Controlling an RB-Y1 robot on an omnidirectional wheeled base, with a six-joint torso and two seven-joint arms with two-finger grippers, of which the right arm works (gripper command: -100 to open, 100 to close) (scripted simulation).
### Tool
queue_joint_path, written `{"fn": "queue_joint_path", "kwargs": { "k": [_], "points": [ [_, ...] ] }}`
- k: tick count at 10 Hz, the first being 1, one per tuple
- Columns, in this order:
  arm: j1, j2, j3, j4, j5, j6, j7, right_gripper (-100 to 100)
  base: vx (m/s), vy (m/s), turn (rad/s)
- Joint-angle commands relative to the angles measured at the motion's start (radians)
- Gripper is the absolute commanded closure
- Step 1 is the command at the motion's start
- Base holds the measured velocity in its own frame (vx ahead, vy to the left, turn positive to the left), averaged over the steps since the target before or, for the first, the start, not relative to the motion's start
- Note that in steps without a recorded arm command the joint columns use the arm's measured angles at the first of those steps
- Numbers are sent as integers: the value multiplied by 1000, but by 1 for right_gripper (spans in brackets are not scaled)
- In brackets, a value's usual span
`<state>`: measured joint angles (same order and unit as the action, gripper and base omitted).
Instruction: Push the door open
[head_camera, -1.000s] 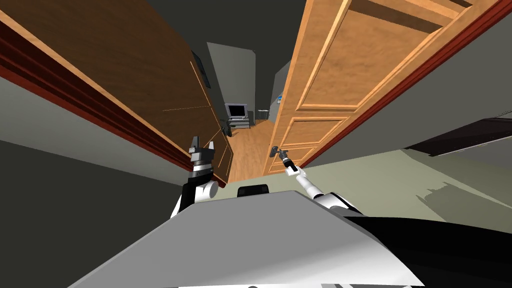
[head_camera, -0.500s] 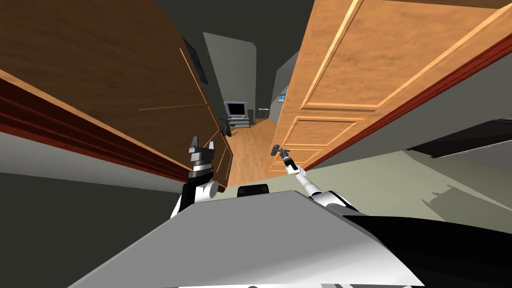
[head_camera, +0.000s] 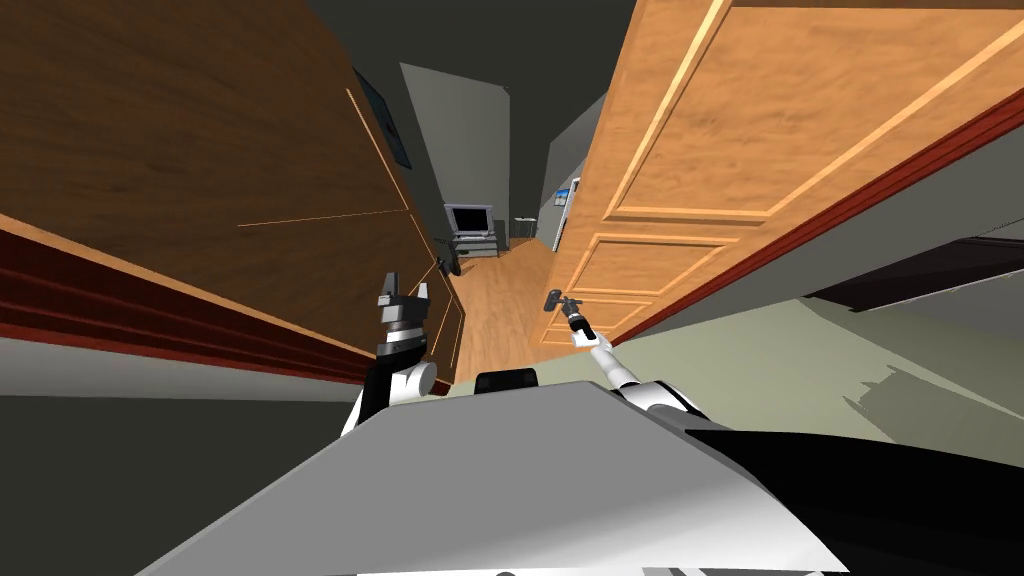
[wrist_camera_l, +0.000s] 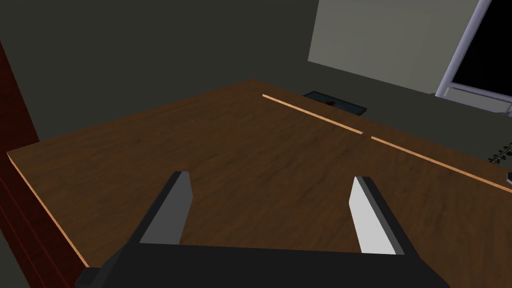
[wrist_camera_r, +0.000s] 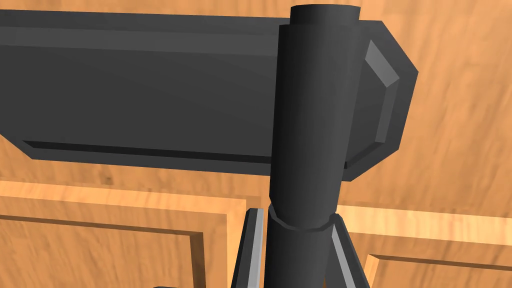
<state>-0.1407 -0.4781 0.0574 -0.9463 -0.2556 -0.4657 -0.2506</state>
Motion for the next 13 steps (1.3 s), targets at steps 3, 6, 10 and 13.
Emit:
{"fn": "queue_joint_path", "kwargs": {
  "k": [3, 6, 10, 13],
  "points": [
    [-15, -7, -51, 25, -4, 0, 15, 100, 118, 53, -28],
    [-24, 1, -80, 46, -5, 2, 29, 100, 100, 46, -26],
    [-33, 9, -107, 66, -6, 4, 42, 100, 91, 43, -29],
    [-45, 20, -143, 93, -7, 6, 59, 100, 91, 38, -33]
  ]
}}
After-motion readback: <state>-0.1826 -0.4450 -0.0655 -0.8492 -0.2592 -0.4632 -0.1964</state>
